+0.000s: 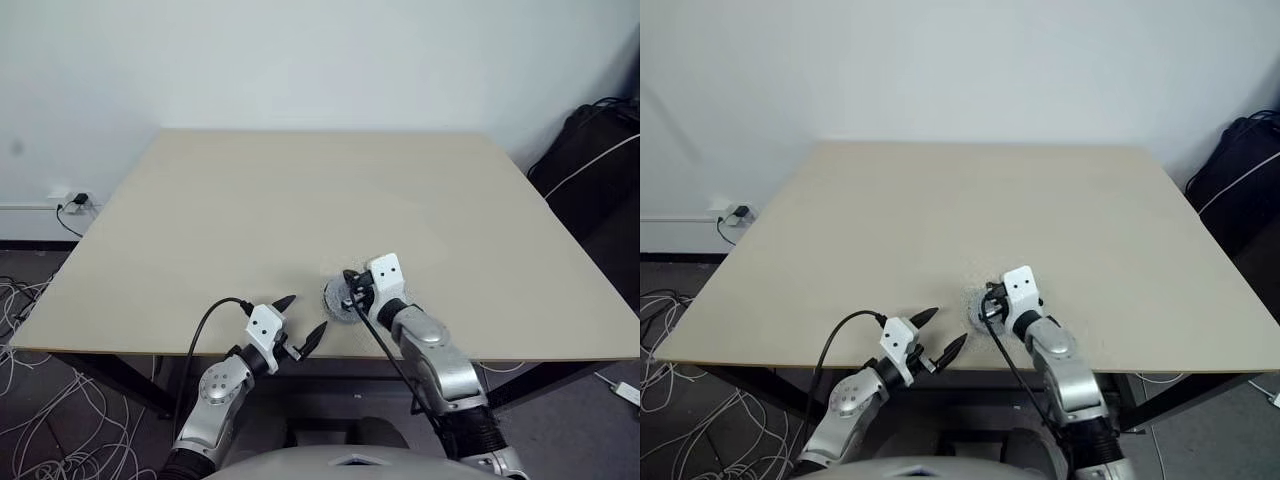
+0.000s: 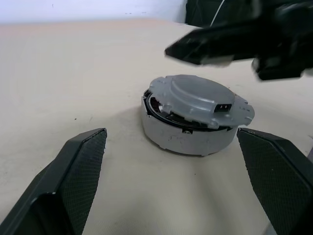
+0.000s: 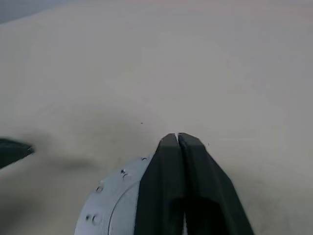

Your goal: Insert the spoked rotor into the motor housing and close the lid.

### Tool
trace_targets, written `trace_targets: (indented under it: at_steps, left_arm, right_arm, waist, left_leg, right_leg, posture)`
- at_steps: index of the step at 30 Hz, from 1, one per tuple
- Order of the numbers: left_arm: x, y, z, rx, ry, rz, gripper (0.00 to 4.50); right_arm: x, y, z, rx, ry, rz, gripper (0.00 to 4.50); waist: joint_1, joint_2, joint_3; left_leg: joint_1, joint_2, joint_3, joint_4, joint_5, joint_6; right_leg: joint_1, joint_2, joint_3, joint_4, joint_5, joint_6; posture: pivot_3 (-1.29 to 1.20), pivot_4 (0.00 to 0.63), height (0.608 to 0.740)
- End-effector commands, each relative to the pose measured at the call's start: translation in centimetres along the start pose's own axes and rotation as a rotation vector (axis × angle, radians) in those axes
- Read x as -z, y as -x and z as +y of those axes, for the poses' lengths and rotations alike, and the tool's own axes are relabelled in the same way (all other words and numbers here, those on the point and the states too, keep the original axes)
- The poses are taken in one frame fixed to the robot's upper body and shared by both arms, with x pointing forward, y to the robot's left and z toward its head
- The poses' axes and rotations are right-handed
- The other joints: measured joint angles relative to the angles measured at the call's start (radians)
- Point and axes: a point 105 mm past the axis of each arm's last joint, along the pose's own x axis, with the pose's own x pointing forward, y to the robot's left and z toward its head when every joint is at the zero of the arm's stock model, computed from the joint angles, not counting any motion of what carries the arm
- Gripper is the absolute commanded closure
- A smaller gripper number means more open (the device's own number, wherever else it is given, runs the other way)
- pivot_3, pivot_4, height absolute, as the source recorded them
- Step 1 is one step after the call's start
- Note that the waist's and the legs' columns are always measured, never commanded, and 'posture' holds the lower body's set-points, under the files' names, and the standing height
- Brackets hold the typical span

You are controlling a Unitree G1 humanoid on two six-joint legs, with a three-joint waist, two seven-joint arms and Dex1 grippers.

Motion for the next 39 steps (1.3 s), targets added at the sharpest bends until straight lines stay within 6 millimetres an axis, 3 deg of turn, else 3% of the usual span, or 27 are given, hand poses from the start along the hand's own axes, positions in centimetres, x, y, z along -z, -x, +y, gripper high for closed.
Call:
trace_targets:
  at_steps: [1, 11, 25, 36, 39]
  left_arm:
    - [-1.3, -0.3, -0.1, 0.011, -0.027, -0.048, 0.0]
    - [-1.2, -0.6, -0.4, 0.022, -0.012, -0.045, 0.0]
    - [-1.1, -0.5, -0.5, 0.018, 0.003, -0.043, 0.0]
    - [-1.7, -0.6, -0.5, 0.002, 0.004, -0.06, 0.0]
    - [-1.8, -0.6, -0.5, -0.001, 0.003, -0.059, 0.0]
  right_arm:
    - [-1.3, 0.6, -0.7, -0.048, 0.096, -0.045, 3.32]
    - [0.4, 1.7, 0.0, -0.245, 0.134, 0.07, 0.04]
    - [0.2, 0.2, -1.2, -0.267, 0.05, 0.114, 0.04]
    - [2.0, 0.5, -1.6, -0.29, 0.037, 0.239, 0.04]
    - [2.0, 0.4, -1.9, -0.272, 0.034, 0.243, 0.63]
  waist:
    - [0.001, 0.0, 0.0]
    - [0.006, -0.003, 0.002]
    - [0.014, -0.004, 0.002]
    - [0.014, -0.003, 0.002]
    - [0.014, -0.002, 0.001]
  left_leg:
    - [0.0, 0.0, 0.0, 0.0, 0.0, 0.0]
    - [0.0, 0.0, 0.0, 0.0, 0.0, 0.0]
    - [-0.002, 0.0, 0.0, 0.0, -0.001, 0.001]
    - [-0.003, 0.0, 0.0, -0.001, -0.002, 0.003]
    - [-0.003, 0.0, 0.0, -0.001, -0.002, 0.002]
  right_leg:
    - [0.0, 0.0, 0.0, 0.0, 0.0, 0.0]
    - [0.0, 0.0, 0.0, -0.001, 0.0, 0.0]
    - [0.0, -0.001, 0.0, -0.003, 0.001, 0.0]
    - [0.0, -0.002, 0.0, -0.005, 0.001, 0.0]
    - [0.0, -0.002, 0.0, -0.005, 0.001, 0.0]
  posture:
    - [0.0, 0.0, 0.74]
    - [0.0, 0.0, 0.74]
    - [0.0, 0.0, 0.74]
    - [0.0, 0.0, 0.74]
    - [0.0, 0.0, 0.74]
